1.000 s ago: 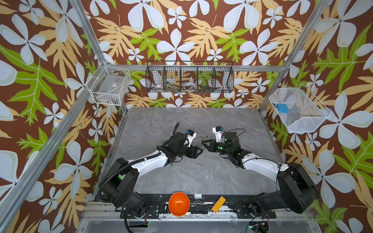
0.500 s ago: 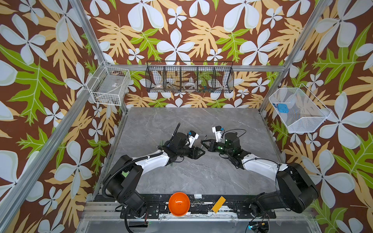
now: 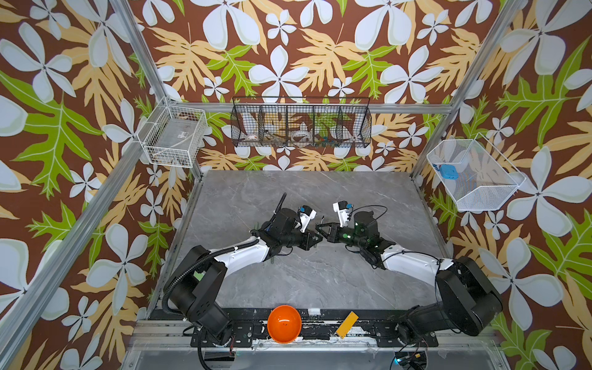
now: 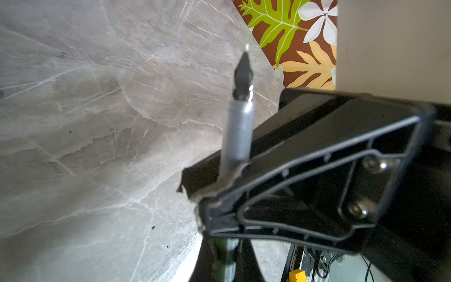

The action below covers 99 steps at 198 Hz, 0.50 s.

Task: Insert the pens into the pen caps
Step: 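Grip the pen near its nib with the right gripper to straighten it, then open the right gripper and draw it back from the upright pen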

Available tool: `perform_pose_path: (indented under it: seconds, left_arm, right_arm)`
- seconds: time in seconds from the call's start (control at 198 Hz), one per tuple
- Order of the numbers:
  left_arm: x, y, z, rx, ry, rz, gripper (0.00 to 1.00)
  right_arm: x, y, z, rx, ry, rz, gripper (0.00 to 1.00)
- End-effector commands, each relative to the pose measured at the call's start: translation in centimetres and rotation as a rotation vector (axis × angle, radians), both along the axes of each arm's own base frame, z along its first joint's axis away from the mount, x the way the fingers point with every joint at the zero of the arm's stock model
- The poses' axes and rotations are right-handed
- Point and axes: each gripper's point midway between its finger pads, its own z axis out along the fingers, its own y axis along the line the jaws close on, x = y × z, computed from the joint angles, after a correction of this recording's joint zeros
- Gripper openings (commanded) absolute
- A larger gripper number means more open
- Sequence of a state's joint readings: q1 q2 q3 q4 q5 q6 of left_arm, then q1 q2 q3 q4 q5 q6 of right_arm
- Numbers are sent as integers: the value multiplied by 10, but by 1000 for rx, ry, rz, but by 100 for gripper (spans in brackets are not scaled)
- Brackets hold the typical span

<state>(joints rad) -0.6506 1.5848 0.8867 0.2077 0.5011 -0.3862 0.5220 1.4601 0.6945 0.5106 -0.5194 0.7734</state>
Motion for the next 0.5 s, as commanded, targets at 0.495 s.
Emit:
perform_pose_path:
  seconds: [0.495]
  left_arm:
    - [-10, 100, 38, 134, -247, 323, 0]
  right_arm:
    - [118, -9, -62, -721, 145, 49, 58]
